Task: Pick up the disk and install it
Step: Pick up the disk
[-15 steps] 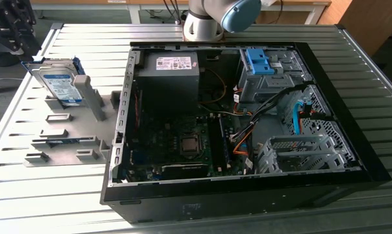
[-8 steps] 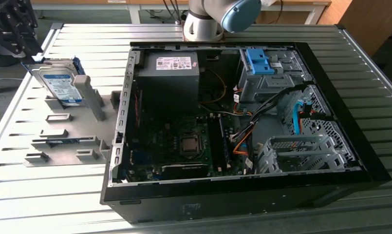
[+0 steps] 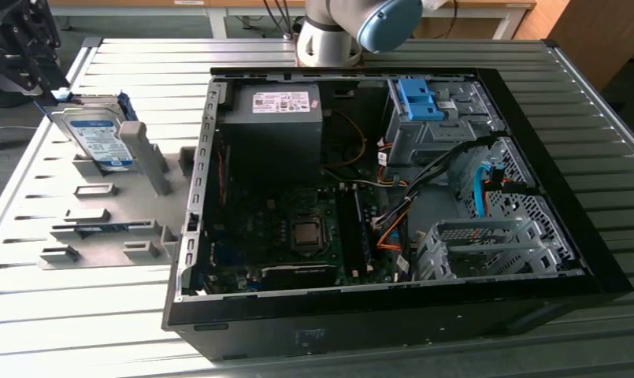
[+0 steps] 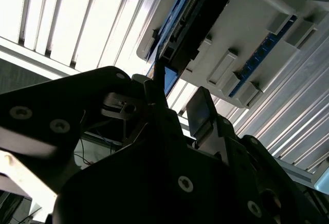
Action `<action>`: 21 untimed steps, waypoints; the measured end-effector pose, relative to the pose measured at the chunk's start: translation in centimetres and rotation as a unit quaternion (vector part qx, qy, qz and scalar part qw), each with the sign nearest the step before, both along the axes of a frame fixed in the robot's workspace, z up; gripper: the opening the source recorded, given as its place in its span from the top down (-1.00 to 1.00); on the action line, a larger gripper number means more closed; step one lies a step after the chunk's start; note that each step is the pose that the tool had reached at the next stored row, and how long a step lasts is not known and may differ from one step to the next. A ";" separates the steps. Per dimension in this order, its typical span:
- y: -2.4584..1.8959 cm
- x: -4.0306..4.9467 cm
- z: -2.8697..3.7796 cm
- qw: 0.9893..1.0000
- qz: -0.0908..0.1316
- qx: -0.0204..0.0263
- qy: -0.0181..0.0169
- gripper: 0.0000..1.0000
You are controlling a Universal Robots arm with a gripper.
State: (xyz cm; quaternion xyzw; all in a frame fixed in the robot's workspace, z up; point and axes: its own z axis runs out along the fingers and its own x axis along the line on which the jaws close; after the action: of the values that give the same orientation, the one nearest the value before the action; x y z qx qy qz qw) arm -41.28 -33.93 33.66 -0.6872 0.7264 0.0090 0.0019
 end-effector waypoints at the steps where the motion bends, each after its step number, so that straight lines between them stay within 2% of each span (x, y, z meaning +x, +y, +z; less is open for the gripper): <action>1: 0.00 0.00 -0.01 1.000 0.000 0.000 0.000 0.11; 9: 0.00 -0.01 -0.01 1.000 0.000 0.000 0.000 0.09; 10: 0.00 -0.01 -0.01 1.000 0.000 0.000 0.000 -0.04; 16: 0.00 -0.01 -0.05 1.000 0.000 0.000 0.000 -0.04; 21: 0.00 -0.04 -0.26 1.000 0.016 0.000 0.000 -0.04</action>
State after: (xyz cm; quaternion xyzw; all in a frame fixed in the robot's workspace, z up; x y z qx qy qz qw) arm -41.32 -33.94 33.40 -0.6990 0.7151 0.0090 0.0018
